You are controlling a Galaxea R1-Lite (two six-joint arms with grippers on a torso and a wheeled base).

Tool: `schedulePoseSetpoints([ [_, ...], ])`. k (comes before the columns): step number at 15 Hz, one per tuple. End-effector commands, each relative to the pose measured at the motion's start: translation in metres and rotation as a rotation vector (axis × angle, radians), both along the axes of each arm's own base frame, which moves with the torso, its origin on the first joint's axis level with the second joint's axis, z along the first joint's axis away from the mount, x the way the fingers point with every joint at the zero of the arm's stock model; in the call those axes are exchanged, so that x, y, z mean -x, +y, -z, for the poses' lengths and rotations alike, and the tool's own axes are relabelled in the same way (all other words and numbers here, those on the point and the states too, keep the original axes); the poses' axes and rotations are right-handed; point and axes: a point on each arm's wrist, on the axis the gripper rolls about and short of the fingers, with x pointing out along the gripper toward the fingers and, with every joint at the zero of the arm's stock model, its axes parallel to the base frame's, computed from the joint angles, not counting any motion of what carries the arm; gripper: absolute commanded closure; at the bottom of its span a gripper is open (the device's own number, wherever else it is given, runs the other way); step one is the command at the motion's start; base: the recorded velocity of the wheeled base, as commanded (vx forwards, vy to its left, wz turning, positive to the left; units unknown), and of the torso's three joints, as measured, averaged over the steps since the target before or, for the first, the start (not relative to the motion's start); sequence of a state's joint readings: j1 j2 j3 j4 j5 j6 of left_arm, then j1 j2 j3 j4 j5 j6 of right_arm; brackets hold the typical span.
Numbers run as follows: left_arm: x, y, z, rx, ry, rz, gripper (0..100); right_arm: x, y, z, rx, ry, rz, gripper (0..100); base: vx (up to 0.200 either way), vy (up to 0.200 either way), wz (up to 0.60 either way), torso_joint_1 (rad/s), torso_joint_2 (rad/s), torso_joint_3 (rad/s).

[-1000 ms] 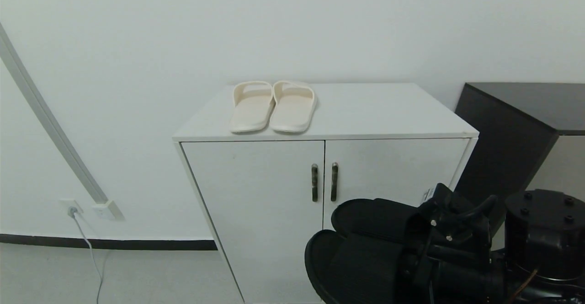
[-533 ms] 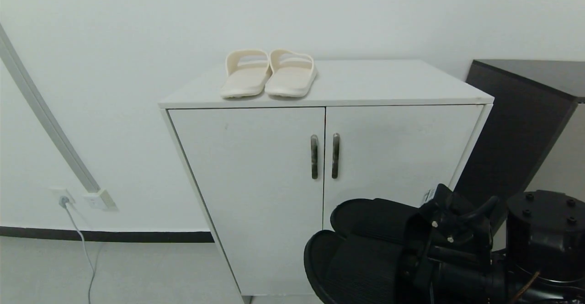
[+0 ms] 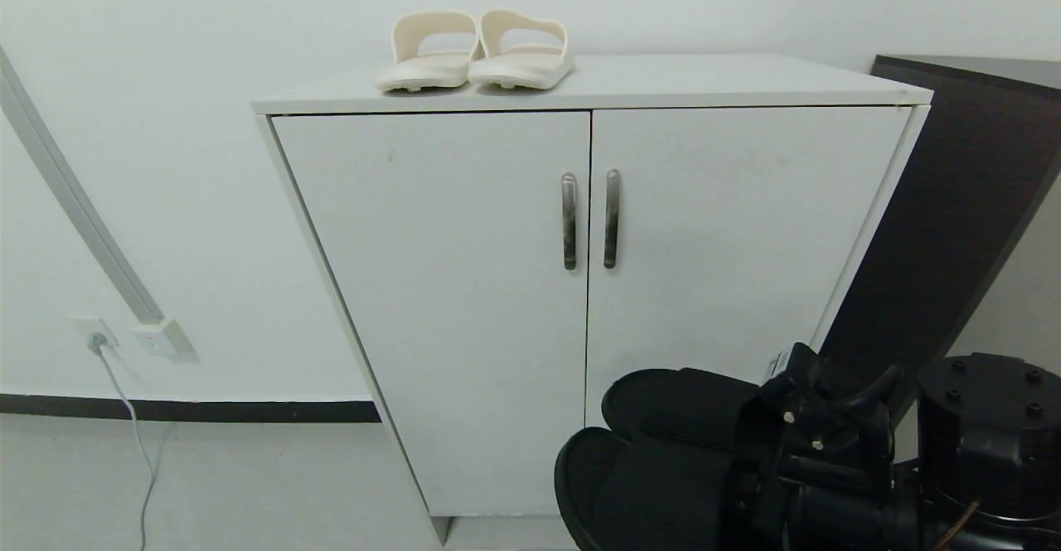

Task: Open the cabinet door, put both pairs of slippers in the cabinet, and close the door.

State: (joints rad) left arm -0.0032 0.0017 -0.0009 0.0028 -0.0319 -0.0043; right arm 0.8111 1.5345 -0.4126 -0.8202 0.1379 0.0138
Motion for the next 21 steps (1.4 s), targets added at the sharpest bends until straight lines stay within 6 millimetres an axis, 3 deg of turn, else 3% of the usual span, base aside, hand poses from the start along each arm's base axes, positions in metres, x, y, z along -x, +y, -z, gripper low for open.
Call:
schedulePoseSetpoints([
  [1,0.0,0.0,0.0,0.002,-0.002,-0.001,0,0.0,0.0,0.0,0.0,0.0,-0.001,100,0.0,0.0,0.0,-0.002,0.14,0.11],
  [10,0.0,0.0,-0.002,-0.015,-0.007,-0.007,0,0.001,0.0,0.005,0.021,0.002,-0.006,100,0.0,0.0,0.0,-0.001,0.04,0.03],
  [12,0.008,0.0,-0.043,0.028,-0.09,0.001,0,0.0,0.001,0.006,0.023,0.004,-0.006,100,0.0,0.0,0.0,0.002,0.07,0.032],
  [13,0.002,0.0,-0.063,0.062,-0.038,0.017,0,-0.001,0.001,0.006,0.018,0.001,-0.006,100,0.0,0.0,0.0,0.0,0.0,0.0],
  [14,-0.01,-0.001,-0.071,0.06,0.02,0.059,0,-0.002,0.003,0.008,0.018,-0.001,-0.006,100,0.0,0.0,0.0,0.0,0.0,0.0],
  [18,-0.054,-0.008,-0.092,0.07,0.096,0.308,0,-0.003,0.004,0.01,0.017,-0.002,-0.005,100,0.0,0.0,0.0,0.0,0.0,0.0],
  [19,-0.056,-0.008,-0.093,0.07,0.096,0.322,0,-0.003,0.004,0.01,0.017,-0.002,-0.006,100,0.0,0.0,0.0,0.0,0.0,0.0],
  [21,-0.093,-0.013,-0.105,0.081,0.145,0.428,0,-0.003,0.004,0.011,0.019,0.003,-0.007,100,0.0,0.0,0.0,0.0,0.0,0.0],
])
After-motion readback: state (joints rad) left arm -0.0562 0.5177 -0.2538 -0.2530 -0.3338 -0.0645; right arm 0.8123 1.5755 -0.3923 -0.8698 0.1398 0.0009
